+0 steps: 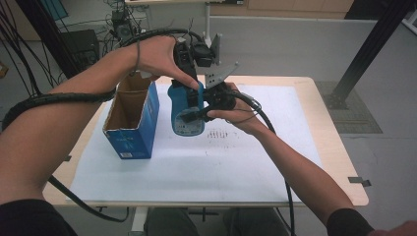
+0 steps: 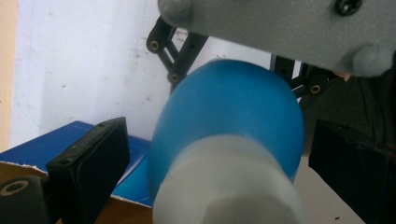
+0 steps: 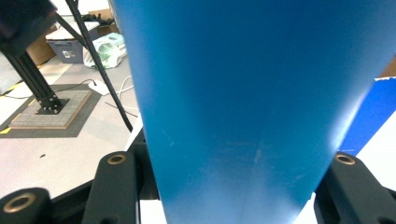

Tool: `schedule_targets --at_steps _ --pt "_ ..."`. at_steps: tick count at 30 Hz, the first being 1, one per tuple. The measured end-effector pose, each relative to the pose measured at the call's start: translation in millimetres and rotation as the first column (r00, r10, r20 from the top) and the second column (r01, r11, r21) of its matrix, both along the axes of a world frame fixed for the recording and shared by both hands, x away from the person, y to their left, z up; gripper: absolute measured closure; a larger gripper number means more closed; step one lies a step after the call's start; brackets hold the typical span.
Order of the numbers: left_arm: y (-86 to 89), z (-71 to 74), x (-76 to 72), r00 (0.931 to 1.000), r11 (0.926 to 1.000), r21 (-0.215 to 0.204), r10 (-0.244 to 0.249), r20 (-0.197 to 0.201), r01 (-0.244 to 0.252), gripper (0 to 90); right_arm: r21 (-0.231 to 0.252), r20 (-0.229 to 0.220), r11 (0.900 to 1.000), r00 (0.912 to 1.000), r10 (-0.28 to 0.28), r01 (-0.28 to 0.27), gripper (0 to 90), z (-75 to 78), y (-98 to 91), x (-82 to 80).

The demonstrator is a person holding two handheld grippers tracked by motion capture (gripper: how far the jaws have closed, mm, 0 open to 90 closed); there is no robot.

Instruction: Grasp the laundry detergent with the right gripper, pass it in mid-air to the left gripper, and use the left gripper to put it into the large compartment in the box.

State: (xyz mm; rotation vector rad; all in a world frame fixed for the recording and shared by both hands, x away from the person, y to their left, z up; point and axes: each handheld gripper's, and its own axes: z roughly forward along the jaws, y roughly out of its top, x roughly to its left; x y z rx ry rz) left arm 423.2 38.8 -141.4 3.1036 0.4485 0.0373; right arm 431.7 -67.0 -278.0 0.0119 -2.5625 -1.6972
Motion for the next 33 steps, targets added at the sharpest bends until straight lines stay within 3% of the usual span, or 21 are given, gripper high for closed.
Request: schedule_targets --at_steps 33 --pt "-2.4 -3.4 -1.3 0.9998 0.9999 0.004 -0.017 -0.006 0.017 5.8 -0.017 -0.008 0.9998 0.9999 0.006 -0.007 45.5 -0.8 2.4 -1.0"
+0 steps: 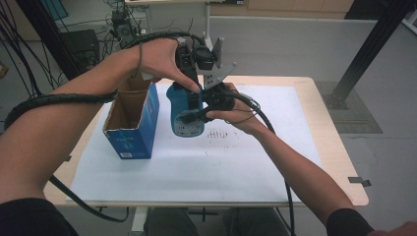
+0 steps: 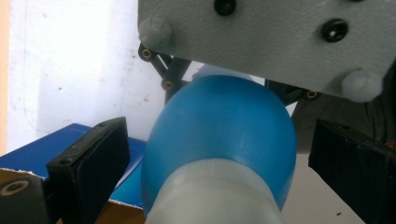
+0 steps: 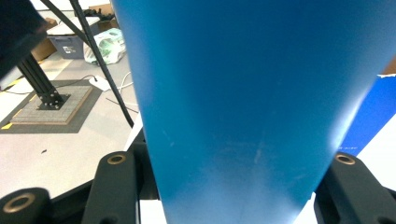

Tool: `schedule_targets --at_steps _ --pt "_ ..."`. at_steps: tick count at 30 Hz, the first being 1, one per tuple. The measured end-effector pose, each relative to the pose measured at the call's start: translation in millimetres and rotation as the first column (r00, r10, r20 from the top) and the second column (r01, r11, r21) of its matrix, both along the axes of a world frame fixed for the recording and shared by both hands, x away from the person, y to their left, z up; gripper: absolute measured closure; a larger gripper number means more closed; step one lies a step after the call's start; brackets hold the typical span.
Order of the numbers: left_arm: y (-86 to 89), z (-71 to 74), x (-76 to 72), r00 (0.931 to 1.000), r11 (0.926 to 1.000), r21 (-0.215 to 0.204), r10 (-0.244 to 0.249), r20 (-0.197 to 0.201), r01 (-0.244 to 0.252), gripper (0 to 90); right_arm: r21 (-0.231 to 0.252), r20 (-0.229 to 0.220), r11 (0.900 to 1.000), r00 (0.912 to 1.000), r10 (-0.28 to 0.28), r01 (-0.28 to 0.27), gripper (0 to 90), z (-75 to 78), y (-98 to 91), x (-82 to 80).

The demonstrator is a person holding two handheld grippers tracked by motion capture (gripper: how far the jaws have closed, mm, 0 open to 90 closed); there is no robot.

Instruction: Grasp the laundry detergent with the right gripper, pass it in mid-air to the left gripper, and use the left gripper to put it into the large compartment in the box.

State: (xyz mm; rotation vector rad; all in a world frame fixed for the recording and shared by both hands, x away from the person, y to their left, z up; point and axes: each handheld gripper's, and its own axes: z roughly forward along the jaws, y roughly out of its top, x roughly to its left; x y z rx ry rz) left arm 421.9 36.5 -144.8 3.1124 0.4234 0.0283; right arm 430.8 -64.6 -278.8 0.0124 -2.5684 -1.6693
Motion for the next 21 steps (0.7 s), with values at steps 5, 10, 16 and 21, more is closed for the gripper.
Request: schedule_targets --at_steps 5,10,16,21 --pt "0.1 -1.1 -0.1 1.0000 1.0000 0.000 -0.002 0.000 0.002 5.8 0.000 0.003 1.0000 1.0000 0.002 -0.002 45.5 0.0 0.1 -0.4" --pt "0.5 -1.3 -0.4 1.0000 1.0000 -0.001 -0.003 -0.002 0.003 5.8 -0.002 -0.001 1.0000 1.0000 -0.003 0.003 45.5 -0.3 -0.4 0.0" --pt "2.0 -2.0 0.0 1.0000 1.0000 0.004 -0.003 -0.001 0.003 5.8 -0.006 -0.002 1.0000 1.0000 -0.002 0.002 45.5 -0.8 0.4 0.0" --pt "2.4 -1.9 -0.1 1.0000 1.0000 0.008 -0.001 -0.002 0.001 5.8 -0.003 -0.001 1.0000 1.0000 -0.003 0.003 45.5 -0.4 0.3 0.0"
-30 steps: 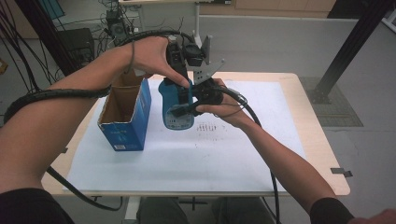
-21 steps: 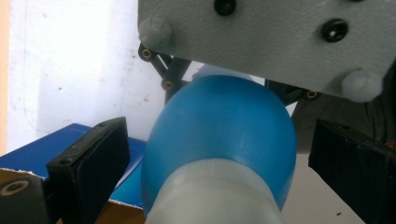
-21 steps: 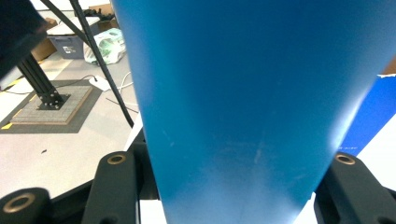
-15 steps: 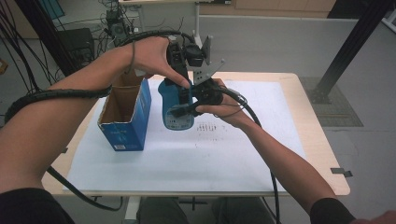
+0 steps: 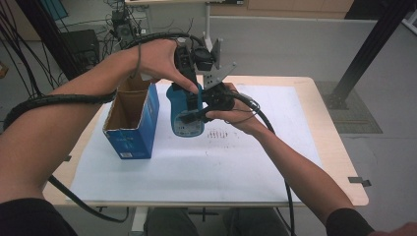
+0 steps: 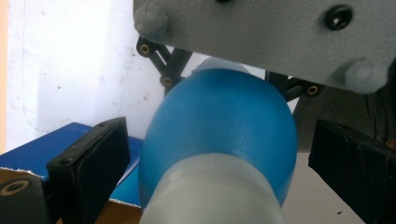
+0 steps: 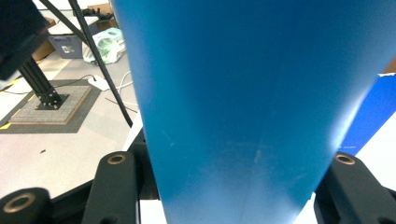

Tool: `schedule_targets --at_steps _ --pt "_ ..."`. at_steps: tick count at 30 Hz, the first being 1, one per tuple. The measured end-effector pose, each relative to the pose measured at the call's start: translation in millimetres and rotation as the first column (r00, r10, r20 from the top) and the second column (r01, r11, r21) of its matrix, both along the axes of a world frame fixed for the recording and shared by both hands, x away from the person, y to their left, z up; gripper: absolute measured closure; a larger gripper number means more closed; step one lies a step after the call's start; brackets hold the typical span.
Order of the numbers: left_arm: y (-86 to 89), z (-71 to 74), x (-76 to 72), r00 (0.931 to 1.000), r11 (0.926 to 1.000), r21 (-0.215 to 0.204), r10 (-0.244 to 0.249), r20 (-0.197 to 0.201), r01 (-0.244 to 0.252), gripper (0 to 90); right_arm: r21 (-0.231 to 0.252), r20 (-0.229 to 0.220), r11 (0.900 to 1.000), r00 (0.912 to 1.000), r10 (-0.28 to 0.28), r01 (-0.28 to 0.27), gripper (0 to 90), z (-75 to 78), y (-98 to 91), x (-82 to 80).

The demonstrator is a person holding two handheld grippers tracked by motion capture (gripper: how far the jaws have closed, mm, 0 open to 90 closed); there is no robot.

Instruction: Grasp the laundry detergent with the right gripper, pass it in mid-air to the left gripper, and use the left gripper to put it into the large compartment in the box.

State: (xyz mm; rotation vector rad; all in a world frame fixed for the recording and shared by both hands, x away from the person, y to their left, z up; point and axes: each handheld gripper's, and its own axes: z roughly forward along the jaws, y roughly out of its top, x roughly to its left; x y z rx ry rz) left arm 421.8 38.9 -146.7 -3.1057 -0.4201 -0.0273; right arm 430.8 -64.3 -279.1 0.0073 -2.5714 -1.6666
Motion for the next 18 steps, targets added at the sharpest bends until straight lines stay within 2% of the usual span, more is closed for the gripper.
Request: schedule_targets --at_steps 18 --pt "-1.6 0.2 -0.2 1.0000 1.0000 0.003 -0.008 0.006 0.008 6.1 0.007 0.004 1.0000 1.0000 -0.005 0.005 45.5 1.6 -2.5 0.0"
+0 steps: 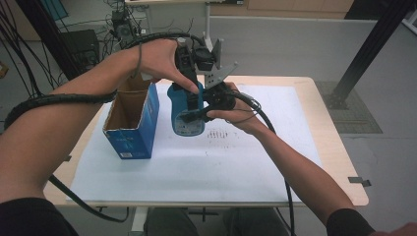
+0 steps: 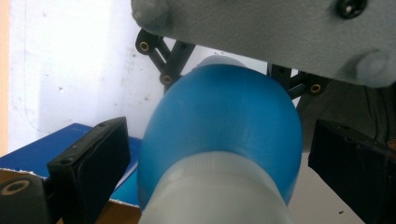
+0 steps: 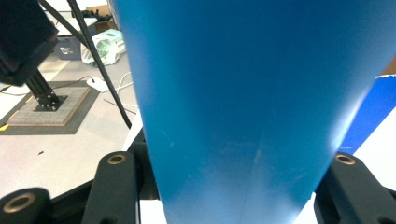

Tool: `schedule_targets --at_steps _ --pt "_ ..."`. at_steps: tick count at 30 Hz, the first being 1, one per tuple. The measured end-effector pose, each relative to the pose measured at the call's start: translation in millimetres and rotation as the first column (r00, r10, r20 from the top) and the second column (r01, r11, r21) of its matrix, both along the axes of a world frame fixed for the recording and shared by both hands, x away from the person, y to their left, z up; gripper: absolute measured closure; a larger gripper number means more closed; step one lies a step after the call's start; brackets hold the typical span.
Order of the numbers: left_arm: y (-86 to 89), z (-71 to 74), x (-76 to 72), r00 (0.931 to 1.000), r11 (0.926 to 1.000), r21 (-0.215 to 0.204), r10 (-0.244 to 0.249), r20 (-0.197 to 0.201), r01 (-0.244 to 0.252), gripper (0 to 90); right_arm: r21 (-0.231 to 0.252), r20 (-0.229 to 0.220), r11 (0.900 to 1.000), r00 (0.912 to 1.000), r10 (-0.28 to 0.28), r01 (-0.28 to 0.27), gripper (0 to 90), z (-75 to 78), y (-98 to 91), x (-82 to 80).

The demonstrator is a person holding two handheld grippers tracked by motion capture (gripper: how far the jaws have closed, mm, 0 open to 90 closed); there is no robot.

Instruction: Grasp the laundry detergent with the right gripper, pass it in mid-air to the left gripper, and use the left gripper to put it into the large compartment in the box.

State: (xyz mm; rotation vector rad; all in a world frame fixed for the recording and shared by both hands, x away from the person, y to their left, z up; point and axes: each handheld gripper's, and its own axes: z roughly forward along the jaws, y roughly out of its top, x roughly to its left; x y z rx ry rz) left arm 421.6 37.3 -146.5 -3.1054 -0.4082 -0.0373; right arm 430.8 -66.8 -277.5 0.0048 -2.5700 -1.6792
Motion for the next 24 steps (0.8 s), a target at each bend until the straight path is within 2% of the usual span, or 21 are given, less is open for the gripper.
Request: schedule_targets --at_steps 24 --pt "1.3 2.3 -0.7 1.0000 1.0000 -0.005 -0.002 0.005 0.002 6.2 0.008 0.005 1.0000 1.0000 -0.005 0.005 45.5 1.4 -1.2 -0.2"
